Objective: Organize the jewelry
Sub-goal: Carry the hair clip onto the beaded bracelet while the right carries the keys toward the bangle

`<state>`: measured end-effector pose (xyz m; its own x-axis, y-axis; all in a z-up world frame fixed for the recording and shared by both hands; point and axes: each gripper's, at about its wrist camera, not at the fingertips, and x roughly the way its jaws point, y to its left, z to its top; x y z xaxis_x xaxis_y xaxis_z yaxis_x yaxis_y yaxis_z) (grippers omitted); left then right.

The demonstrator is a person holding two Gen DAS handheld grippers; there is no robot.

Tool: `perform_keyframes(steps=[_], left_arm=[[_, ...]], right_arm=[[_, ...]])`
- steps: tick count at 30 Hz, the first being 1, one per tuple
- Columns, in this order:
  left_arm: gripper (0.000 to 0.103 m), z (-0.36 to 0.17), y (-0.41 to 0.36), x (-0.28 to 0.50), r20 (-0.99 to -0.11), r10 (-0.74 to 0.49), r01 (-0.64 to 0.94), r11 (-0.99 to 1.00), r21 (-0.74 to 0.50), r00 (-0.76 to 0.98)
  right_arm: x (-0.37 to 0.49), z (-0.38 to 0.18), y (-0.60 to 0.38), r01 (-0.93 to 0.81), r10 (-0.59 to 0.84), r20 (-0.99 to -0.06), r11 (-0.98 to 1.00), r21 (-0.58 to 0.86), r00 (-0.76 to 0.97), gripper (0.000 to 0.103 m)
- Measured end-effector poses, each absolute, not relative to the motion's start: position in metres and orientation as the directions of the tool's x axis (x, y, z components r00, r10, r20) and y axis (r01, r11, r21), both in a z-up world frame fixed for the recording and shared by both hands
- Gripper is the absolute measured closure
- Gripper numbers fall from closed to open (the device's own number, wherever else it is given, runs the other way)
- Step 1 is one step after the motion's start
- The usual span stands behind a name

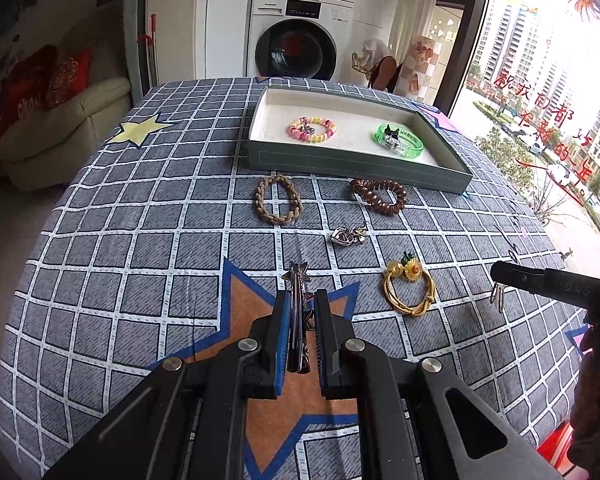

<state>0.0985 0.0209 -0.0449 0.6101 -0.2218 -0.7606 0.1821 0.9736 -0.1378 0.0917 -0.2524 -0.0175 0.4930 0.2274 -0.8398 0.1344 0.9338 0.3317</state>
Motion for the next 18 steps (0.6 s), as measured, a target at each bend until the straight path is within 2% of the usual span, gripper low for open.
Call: perform_keyframes(steps=[9, 18], left_arm=[[0.079, -0.017, 0.022, 0.118, -0.735, -0.242, 0.208, 0.968, -0.139, 0.633], [0.079, 0.014, 0.007, 0.168, -0.699, -0.237, 0.253, 0.964, -0.082, 0.675]], right_arm=[[0.105, 0.025, -0.257, 0.043, 0.270, -0.780, 0.934, 0.355, 0.565, 0.080], [0.153, 0.051, -0.266, 0.000, 0.284, -0.750, 0.935, 0.355, 0.597, 0.080]])
